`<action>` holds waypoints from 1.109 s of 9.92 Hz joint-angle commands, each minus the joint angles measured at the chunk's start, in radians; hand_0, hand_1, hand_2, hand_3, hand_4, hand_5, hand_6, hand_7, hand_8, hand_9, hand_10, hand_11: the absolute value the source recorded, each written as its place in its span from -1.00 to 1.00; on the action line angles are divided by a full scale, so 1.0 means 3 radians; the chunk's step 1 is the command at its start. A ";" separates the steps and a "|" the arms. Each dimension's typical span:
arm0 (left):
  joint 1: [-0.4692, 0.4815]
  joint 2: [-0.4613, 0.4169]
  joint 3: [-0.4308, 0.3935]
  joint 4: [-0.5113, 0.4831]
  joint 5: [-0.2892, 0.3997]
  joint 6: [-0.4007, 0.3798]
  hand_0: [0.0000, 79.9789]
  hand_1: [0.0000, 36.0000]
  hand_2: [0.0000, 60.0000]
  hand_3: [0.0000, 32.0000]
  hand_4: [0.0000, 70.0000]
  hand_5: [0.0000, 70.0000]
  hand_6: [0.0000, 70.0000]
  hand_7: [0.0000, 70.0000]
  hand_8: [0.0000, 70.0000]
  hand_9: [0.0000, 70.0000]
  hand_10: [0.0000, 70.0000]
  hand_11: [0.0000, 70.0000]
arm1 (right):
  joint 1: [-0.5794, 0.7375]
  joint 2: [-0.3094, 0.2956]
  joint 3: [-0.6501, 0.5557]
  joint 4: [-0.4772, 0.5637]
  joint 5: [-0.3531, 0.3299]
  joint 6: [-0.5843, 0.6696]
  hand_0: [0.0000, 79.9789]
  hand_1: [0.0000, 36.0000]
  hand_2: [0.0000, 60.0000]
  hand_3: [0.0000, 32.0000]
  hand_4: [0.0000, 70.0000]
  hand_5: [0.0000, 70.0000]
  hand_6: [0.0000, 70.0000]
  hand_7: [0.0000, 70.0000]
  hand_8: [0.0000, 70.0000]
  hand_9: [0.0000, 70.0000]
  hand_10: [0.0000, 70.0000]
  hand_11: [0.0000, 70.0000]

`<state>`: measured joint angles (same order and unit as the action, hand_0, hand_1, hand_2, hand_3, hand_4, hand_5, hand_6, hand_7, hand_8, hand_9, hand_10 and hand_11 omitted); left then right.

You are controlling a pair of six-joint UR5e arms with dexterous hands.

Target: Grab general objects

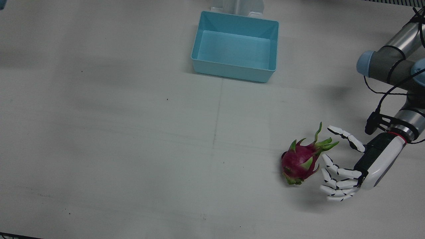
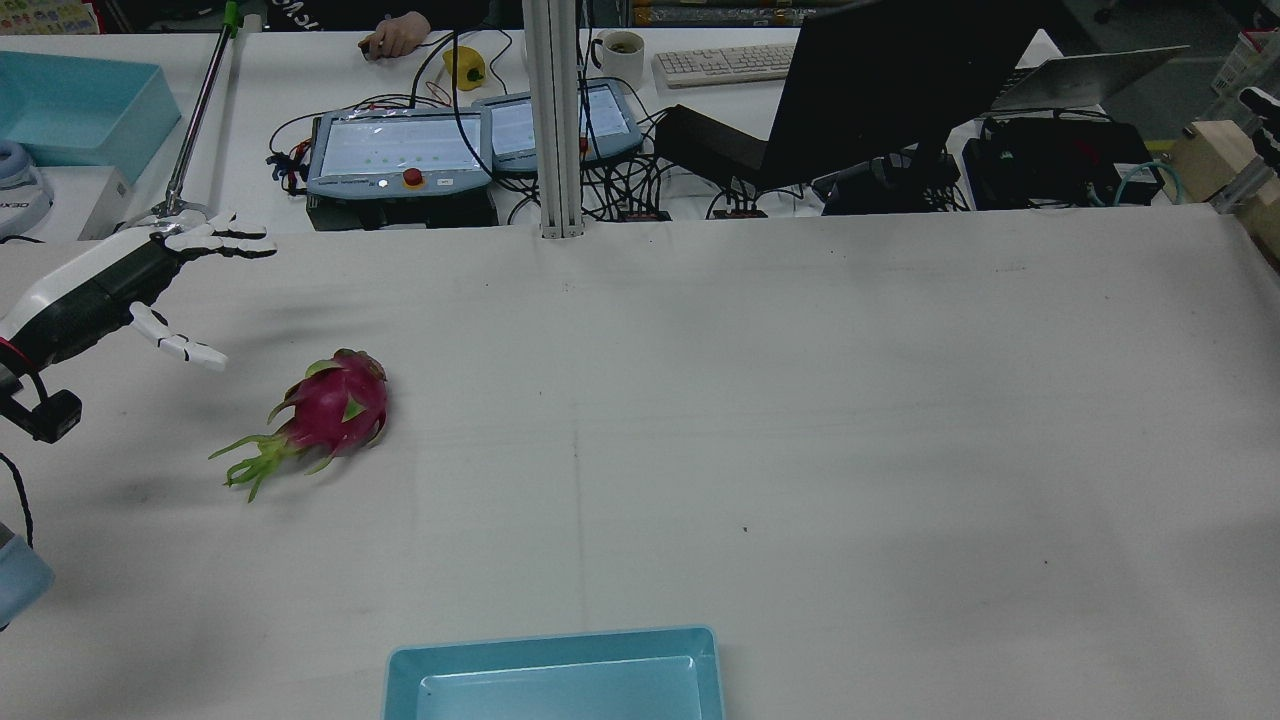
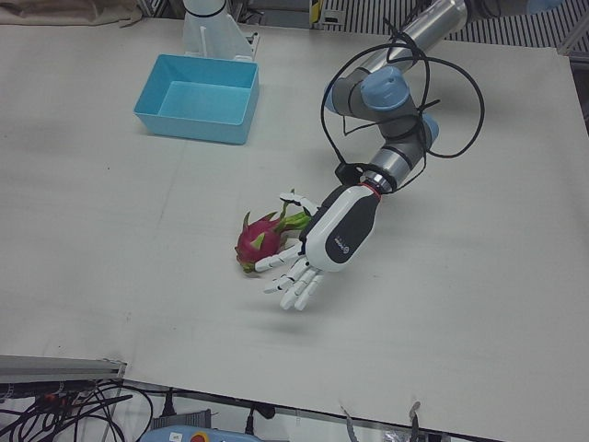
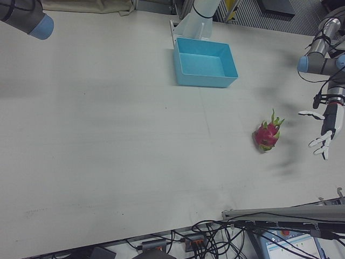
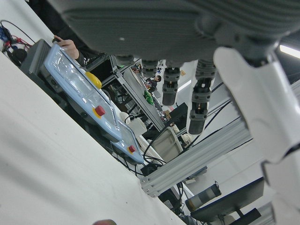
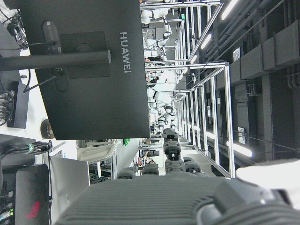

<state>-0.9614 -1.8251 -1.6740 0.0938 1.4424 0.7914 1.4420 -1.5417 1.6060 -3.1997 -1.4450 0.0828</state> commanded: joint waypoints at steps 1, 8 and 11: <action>-0.0078 -0.0398 -0.0101 0.0902 -0.0144 0.0821 0.34 0.53 0.04 -1.00 -0.85 -0.56 -0.87 -0.37 -1.00 -0.92 -1.00 -1.00 | 0.0000 0.0000 0.0000 -0.0001 0.0000 0.0000 -1.00 -1.00 -1.00 -1.00 -1.00 -1.00 -1.00 -1.00 -1.00 -1.00 -1.00 -1.00; 0.0515 -0.0477 -0.0147 0.1246 -0.0666 0.0992 0.20 0.17 -0.39 0.79 -1.00 -0.95 -1.00 -0.90 -1.00 -1.00 -1.00 -1.00 | 0.0000 0.0000 0.0000 -0.0001 0.0000 0.0000 -1.00 -1.00 -1.00 -1.00 -1.00 -1.00 -1.00 -1.00 -1.00 -1.00 -1.00 -1.00; 0.0694 -0.0431 0.0016 0.1263 -0.0666 0.1003 0.15 -0.12 -0.63 1.00 -1.00 -0.97 -1.00 -0.87 -1.00 -1.00 -1.00 -1.00 | 0.0000 0.0000 0.0000 0.0005 0.0000 0.0000 -1.00 -1.00 -1.00 -1.00 -1.00 -1.00 -1.00 -1.00 -1.00 -1.00 -1.00 -1.00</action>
<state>-0.7957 -1.9630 -1.7114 0.4704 1.2440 1.0897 1.4420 -1.5417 1.6061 -3.1991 -1.4450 0.0828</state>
